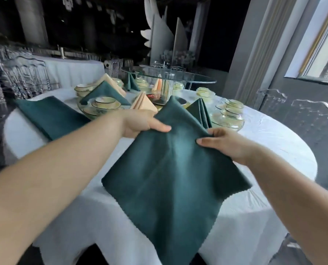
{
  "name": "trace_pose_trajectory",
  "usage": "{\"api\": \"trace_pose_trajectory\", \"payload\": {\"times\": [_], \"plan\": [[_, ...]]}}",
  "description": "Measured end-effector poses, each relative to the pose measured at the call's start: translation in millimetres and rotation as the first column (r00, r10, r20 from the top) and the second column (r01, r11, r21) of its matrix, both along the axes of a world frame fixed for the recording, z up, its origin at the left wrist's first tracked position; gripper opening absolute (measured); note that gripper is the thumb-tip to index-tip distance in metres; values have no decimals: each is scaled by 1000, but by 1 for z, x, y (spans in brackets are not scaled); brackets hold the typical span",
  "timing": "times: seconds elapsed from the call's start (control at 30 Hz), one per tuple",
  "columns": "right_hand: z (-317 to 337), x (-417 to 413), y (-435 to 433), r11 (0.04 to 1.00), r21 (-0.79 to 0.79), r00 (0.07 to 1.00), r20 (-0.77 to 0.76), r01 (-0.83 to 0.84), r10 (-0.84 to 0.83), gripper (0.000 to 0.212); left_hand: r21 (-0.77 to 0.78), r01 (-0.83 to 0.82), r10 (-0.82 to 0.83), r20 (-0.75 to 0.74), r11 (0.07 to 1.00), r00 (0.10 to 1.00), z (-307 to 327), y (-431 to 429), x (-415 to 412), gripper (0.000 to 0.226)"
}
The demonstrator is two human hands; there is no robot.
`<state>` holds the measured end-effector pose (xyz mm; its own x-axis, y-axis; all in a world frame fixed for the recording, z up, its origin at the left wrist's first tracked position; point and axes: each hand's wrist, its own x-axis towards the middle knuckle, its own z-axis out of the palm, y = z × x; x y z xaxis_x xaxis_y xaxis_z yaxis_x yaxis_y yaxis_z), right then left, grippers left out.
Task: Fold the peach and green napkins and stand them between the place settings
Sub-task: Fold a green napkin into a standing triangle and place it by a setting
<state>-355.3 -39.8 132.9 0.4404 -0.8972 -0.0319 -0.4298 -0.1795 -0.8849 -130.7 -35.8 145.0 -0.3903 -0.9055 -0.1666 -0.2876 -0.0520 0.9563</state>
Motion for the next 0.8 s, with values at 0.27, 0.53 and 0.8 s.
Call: {"api": "trace_pose_trajectory", "payload": {"times": [0.27, 0.53, 0.8], "plan": [[-58, 5, -58, 984, 86, 985, -91, 157, -149, 13, 214, -3, -19, 102, 977, 995, -49, -78, -3, 14], [-72, 6, -89, 976, 128, 983, -80, 177, -168, 14, 236, 21, -36, 62, 971, 997, -70, -112, 0, 20], [-79, 8, -95, 972, 135, 981, -48, 190, -185, 14, 233, 6, -47, 174, 972, 984, -81, -103, 27, 9]]}}
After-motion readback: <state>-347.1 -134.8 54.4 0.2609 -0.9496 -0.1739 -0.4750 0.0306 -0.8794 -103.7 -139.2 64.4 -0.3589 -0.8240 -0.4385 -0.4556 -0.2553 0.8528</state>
